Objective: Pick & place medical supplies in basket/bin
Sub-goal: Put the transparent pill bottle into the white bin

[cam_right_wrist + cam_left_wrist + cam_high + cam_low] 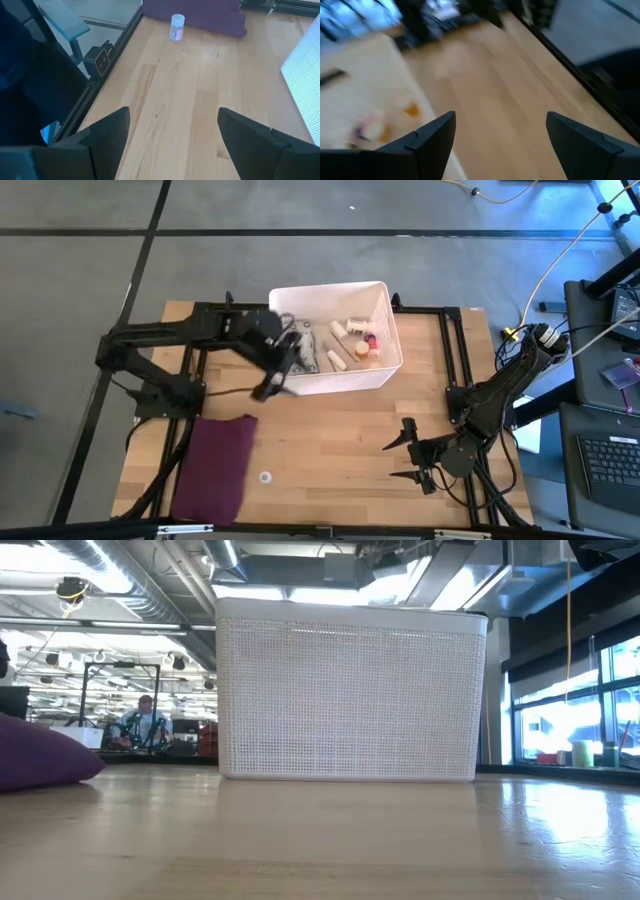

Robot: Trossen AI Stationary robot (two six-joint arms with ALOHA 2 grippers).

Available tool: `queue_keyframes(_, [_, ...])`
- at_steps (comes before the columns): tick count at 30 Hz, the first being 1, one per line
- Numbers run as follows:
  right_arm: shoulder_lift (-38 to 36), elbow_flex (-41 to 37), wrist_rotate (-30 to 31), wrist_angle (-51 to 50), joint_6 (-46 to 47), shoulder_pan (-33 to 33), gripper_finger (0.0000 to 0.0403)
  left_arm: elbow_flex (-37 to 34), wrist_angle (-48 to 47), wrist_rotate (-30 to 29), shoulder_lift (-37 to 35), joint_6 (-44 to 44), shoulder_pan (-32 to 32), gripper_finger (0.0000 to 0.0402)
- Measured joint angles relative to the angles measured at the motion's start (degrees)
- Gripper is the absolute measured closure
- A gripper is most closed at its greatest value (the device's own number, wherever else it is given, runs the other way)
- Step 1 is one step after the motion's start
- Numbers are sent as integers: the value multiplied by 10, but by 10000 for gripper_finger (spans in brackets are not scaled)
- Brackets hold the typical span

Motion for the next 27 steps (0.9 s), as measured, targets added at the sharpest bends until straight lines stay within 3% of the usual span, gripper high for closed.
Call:
queue_keyframes(4, [0,0,0,0,1,0,99,-4,-89,-1,-11,-24,-63,100])
queue_keyframes(12, [0,0,0,0,0,0,99,-78,-91,-10,8,-99,-180,100])
queue_keyframes(20, [0,0,0,0,-15,0,99,-147,-87,-10,50,-101,-242,100])
queue_keyframes(27, [0,0,0,1,-15,0,99,-165,-72,-11,101,-104,-279,100])
